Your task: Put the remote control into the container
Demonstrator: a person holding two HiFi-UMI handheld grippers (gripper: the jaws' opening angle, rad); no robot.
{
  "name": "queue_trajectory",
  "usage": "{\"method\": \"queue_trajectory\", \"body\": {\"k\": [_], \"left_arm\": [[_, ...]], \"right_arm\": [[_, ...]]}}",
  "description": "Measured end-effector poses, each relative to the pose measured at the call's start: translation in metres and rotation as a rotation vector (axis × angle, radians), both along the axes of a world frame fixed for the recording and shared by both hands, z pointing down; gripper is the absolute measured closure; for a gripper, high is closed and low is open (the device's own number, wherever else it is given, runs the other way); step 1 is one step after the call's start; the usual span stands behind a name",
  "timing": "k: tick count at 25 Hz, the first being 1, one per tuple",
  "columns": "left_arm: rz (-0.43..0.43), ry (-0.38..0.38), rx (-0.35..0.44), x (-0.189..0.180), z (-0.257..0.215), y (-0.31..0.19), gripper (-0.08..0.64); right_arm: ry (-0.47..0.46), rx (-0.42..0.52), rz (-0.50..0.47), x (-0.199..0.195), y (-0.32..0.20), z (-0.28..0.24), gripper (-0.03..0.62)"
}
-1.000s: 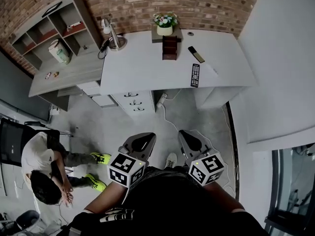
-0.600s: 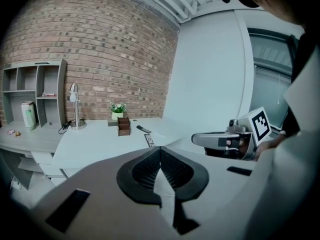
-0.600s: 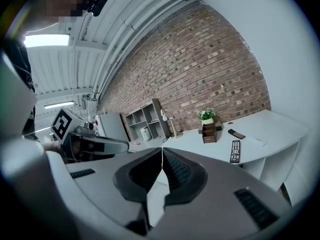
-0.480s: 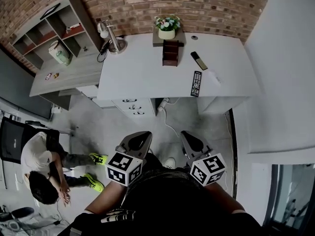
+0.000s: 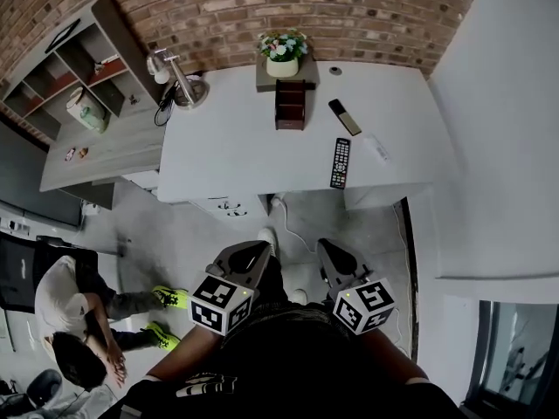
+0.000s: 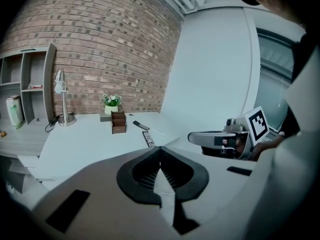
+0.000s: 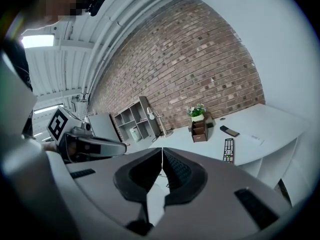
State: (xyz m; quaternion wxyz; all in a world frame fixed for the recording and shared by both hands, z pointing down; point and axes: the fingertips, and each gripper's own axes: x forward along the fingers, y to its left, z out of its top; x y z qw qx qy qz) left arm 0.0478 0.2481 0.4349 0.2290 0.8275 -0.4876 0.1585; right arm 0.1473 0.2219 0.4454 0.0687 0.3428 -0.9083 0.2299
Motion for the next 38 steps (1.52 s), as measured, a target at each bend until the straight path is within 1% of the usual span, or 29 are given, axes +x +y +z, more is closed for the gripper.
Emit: {"method": "queue_trajectory", "body": {"k": [6, 10, 12, 16, 21, 24, 27, 29, 31, 34, 38], "left_arm": [[0.043, 0.004, -0.002, -0.013, -0.001, -0.067, 0.554], [0.066, 0.0, -0.023, -0.031, 0.0, -0.111, 0.554], [0.077, -0.013, -0.029, -0.042, 0.003, -0.133, 0.555], [0.107, -0.024, -0.045, -0.061, 0.01, -0.176, 0.555], [0.172, -0.005, -0.058, -0.071, 0.012, -0.218, 0.554], [0.243, 0.006, -0.101, -0.072, 0.018, -0.234, 0.554], [0.328, 0.006, -0.156, -0.071, 0.032, -0.243, 0.554], [0.385, -0.016, -0.179, -0.072, 0.043, -0.246, 0.554], [0.427, -0.046, -0.209, -0.076, 0.056, -0.249, 0.555], [0.435, -0.068, -0.229, -0.084, 0.069, -0.256, 0.554], [0.412, -0.059, -0.205, -0.086, 0.07, -0.264, 0.554]], "right_arm": [[0.023, -0.033, 0.045, -0.012, -0.059, 0.005, 0.583], [0.046, -0.062, 0.064, -0.028, -0.095, 0.007, 0.583], [0.059, -0.072, 0.076, -0.036, -0.116, 0.008, 0.584], [0.089, -0.08, 0.11, -0.049, -0.157, 0.01, 0.583], [0.125, -0.09, 0.133, -0.068, -0.197, 0.009, 0.584], [0.123, -0.113, 0.145, -0.076, -0.222, 0.015, 0.583], [0.14, -0.182, 0.205, -0.067, -0.248, 0.034, 0.583], [0.181, -0.211, 0.236, -0.056, -0.26, 0.049, 0.583], [0.243, -0.233, 0.259, -0.043, -0.27, 0.068, 0.584], [0.328, -0.288, 0.302, -0.016, -0.285, 0.1, 0.583], [0.407, -0.361, 0.341, 0.02, -0.31, 0.138, 0.583]]}}
